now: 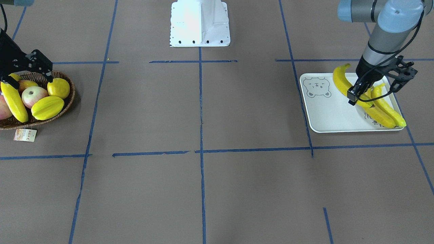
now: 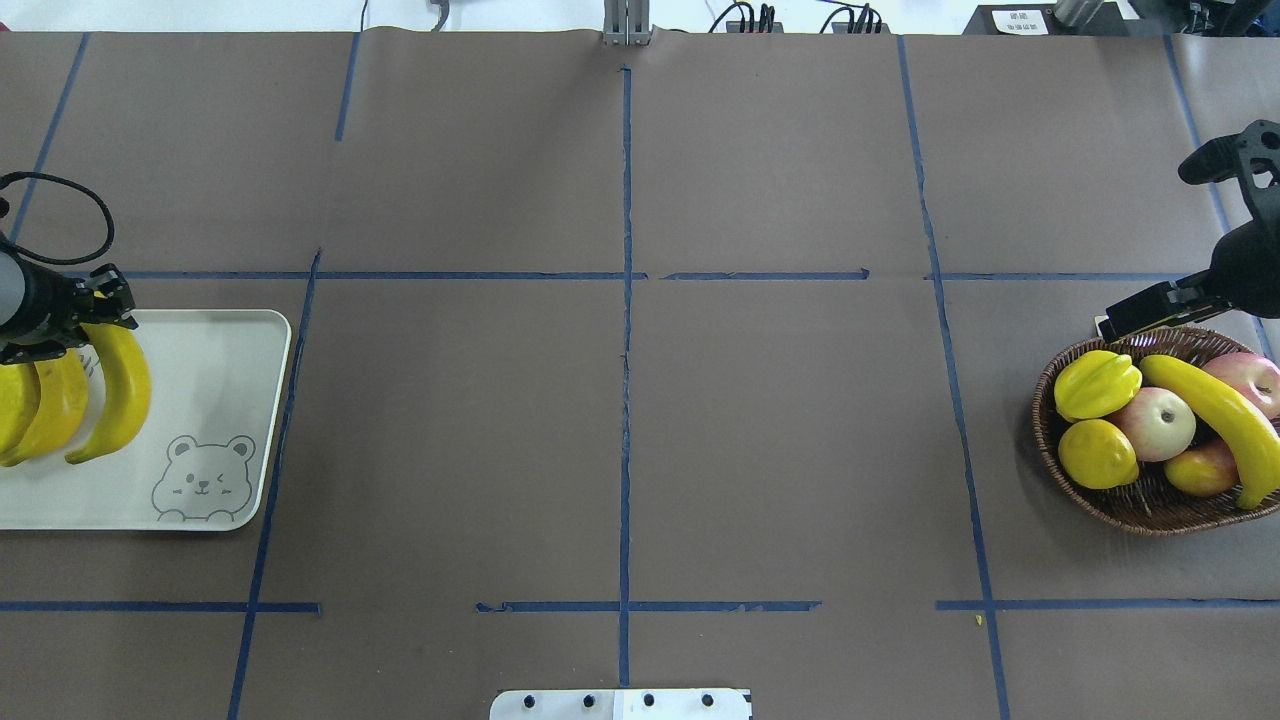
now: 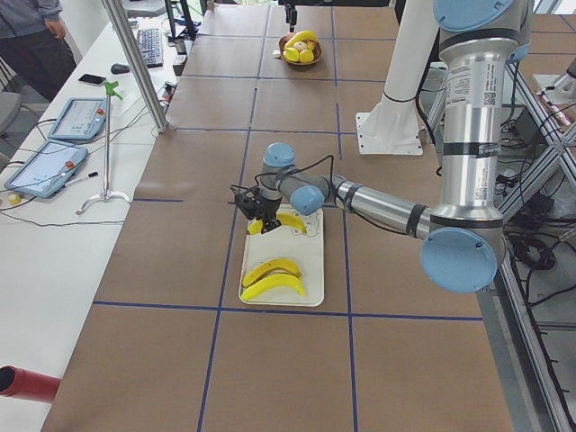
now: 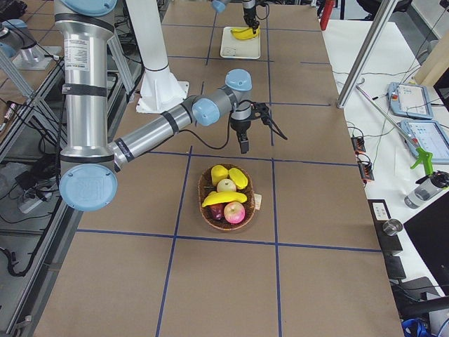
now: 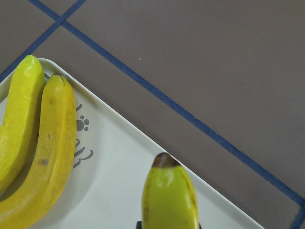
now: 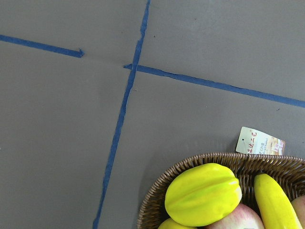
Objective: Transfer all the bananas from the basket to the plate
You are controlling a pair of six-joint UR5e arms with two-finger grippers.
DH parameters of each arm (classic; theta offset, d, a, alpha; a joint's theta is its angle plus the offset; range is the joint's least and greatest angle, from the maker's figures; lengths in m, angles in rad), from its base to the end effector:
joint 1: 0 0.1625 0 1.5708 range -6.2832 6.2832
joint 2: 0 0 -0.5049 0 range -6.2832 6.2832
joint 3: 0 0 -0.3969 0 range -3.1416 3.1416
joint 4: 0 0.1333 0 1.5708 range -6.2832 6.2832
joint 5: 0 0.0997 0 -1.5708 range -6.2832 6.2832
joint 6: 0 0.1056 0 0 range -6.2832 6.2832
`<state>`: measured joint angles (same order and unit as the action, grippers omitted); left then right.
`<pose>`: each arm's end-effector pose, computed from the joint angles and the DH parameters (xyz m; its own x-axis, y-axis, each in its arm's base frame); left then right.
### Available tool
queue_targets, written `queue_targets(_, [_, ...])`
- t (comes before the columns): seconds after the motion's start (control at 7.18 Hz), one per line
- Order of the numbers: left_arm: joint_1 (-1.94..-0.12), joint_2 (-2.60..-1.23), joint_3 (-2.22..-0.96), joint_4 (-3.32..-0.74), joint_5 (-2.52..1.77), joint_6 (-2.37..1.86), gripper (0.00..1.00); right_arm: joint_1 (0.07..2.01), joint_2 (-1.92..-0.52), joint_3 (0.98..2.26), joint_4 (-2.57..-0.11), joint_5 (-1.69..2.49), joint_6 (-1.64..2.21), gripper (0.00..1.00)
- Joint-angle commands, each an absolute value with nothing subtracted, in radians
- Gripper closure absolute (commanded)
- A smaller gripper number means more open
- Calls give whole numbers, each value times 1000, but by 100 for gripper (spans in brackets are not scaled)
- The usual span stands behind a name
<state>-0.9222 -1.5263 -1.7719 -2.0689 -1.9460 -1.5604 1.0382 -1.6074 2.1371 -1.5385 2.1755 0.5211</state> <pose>0.2318 -0.4624 0.6222 0.4854 -0.6244 -0.6119 0.6017 0.7464 -0.2843 -0.1678 -0.4289 0.4869 0.6952 -0.2257 0.6825 0.0964 0.9701 0.2227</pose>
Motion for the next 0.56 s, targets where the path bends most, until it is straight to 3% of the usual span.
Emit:
queue_targets(0.0, [-952,-1516,-1671,-2163,-1970,-1546,88,1039,-1608,2138,-1539,2177,518,1])
queue_targets(0.28, [-966,-1525,-1622,-2200,-1970,-1543,54,1039,-1608,2140,-1536,2177,520,1])
queue_targets(0.42, [-969,-1529,-1609,-2206,-1968,-1495,1,1039,-1608,2140,-1536,2177,519,1])
